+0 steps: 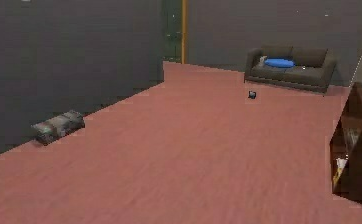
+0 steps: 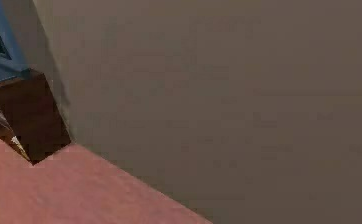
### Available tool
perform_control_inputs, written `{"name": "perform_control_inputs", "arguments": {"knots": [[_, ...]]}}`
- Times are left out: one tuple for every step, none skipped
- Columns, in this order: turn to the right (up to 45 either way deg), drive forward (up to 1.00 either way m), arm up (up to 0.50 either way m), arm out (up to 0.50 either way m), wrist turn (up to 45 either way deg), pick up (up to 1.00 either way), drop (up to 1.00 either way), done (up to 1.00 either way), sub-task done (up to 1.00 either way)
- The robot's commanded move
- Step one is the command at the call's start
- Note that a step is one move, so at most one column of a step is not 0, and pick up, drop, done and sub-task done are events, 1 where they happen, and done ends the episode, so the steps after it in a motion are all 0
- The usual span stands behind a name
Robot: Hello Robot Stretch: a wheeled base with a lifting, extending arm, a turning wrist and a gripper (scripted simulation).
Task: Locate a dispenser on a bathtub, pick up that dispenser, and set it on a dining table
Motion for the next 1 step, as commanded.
{"name": "perform_control_inputs", "arguments": {"knots": [[0.0, 1.0, 0.0, 0.0, 0.0, 0.0, 0.0, 0.0, 0.0]]}}
